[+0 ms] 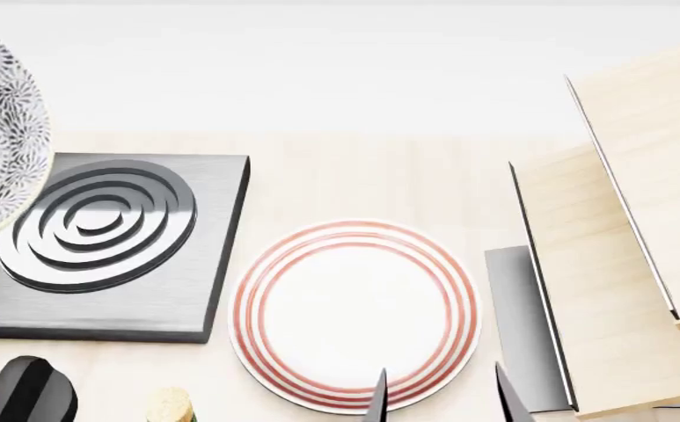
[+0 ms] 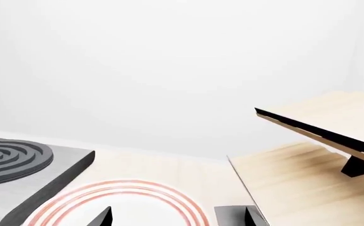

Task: Pick up the akita bowl and put it on the plate.

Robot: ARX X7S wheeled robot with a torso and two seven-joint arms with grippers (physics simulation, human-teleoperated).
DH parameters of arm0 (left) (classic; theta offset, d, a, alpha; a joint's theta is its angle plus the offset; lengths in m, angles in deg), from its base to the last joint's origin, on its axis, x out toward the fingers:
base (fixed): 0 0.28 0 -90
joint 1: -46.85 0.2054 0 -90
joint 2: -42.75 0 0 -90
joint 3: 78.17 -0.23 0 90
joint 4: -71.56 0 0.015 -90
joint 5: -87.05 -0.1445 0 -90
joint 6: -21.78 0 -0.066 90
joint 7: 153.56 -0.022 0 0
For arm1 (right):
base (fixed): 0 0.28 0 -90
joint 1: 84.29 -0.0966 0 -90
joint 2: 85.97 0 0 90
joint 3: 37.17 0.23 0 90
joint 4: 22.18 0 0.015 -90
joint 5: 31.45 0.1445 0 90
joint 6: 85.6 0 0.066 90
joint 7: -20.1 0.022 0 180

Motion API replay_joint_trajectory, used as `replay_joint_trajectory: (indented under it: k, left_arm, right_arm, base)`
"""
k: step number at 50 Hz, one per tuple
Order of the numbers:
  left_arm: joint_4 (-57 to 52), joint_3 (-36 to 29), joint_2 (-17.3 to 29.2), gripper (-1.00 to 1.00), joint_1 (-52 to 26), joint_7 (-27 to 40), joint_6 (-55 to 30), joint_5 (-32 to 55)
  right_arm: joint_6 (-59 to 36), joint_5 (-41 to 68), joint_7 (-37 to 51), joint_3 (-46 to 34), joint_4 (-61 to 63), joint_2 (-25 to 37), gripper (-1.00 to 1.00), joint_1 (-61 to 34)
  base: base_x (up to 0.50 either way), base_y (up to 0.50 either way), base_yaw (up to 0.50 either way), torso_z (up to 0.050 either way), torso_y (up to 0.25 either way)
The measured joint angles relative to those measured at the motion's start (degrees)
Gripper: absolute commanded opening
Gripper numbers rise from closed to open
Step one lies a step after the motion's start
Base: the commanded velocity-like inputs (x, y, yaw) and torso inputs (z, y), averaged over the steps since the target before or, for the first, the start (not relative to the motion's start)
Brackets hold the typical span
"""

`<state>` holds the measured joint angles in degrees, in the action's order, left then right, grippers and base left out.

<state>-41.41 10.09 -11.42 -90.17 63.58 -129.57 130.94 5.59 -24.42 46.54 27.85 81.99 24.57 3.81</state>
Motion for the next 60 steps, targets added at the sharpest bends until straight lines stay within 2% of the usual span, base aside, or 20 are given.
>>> replay_joint_trajectory:
  k: [22,60]
  left_arm:
    - [7.1,-10.0,-3.5,-1.00,-6.3,-2.5,3.3,-5.5]
    - [22.6,-25.6,-13.3,-1.00,-14.5,-7.1,8.4,-13.6]
  right_arm:
    - [0.5,0.2,0.3,-0.1,-0.5,0.2,1.00,0.1]
    - [0.8,-0.4,0.2,-1.9,-1.8,-0.2,1.00,-0.4]
  base:
    - [0.00,0.00,0.00,0.000,0.000]
    - [0.00,0.00,0.00,0.000,0.001]
